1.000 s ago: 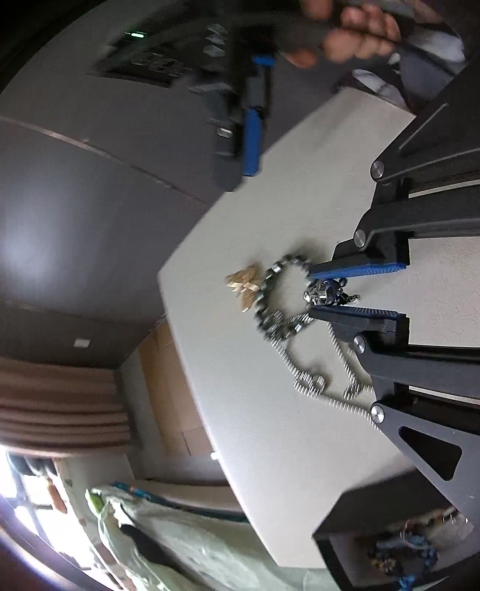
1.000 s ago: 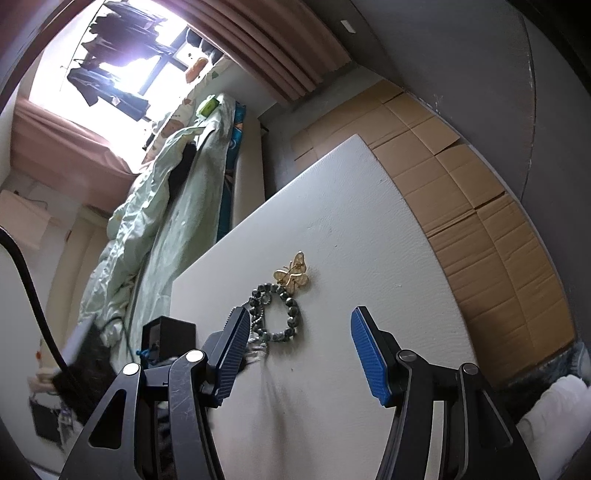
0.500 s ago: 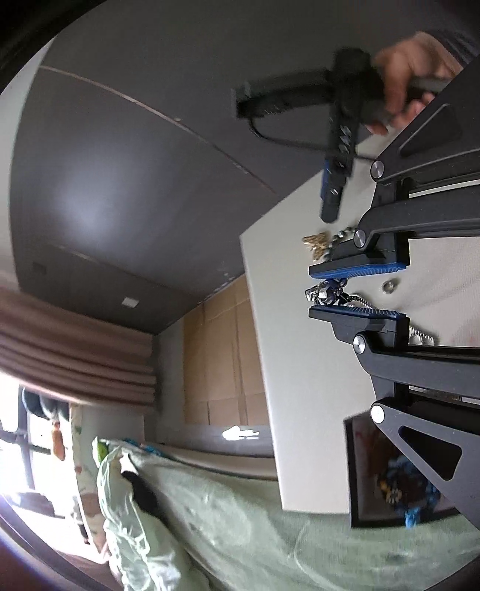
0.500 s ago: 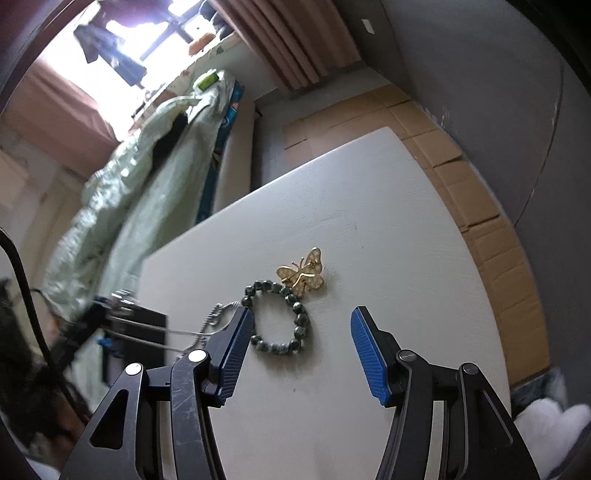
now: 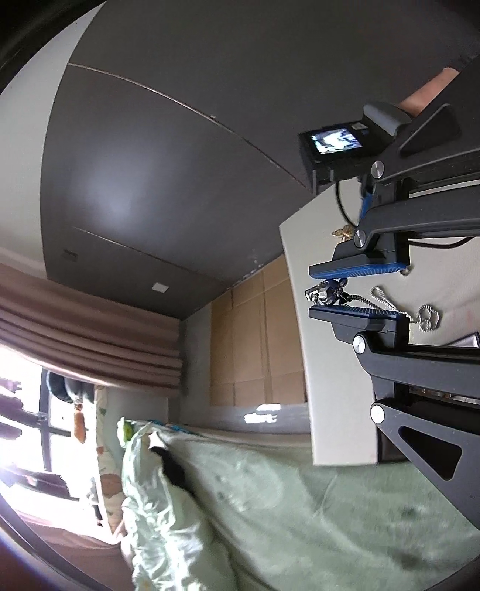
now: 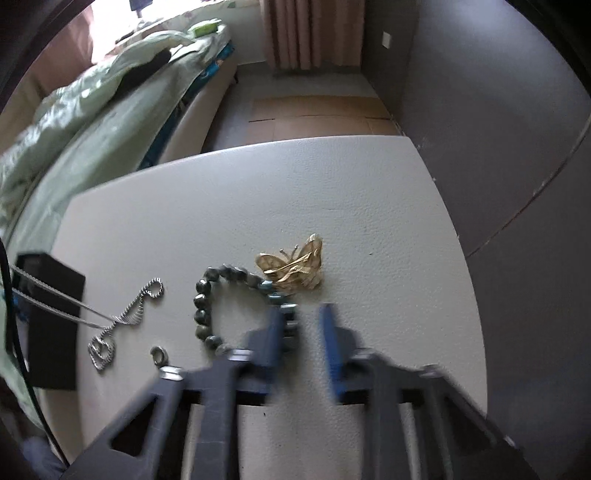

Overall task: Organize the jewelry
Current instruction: 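Lift the necklace with the left tool while the right tool grasps the green bead bracelet, then drop the necklace into the box with the left tool while the right tool drops the bead bracelet in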

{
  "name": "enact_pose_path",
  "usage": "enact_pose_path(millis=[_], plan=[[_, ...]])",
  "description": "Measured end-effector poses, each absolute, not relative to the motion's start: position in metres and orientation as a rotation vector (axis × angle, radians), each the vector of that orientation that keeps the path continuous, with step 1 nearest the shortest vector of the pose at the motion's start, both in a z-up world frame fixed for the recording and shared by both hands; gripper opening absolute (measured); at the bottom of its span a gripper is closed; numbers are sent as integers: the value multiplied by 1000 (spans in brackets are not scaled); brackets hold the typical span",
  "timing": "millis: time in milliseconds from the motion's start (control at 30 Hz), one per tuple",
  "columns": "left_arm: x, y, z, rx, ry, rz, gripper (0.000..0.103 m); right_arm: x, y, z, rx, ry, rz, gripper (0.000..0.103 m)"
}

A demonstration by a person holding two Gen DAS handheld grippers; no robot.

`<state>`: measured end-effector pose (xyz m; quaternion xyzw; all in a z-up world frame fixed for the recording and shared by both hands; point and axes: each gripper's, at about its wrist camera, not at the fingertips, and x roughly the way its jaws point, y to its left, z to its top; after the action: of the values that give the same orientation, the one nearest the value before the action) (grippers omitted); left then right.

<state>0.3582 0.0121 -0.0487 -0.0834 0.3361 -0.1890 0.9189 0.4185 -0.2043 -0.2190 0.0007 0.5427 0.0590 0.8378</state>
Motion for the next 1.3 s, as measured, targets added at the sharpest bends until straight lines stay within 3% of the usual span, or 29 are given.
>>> enact_pose_path(millis=[867, 1300], plan=[[307, 63, 111, -24, 441, -215, 15, 388, -150, -124, 249, 832, 473, 11], [308, 73, 99, 5, 472, -173, 15, 373, -113, -97, 367, 731, 645, 11]])
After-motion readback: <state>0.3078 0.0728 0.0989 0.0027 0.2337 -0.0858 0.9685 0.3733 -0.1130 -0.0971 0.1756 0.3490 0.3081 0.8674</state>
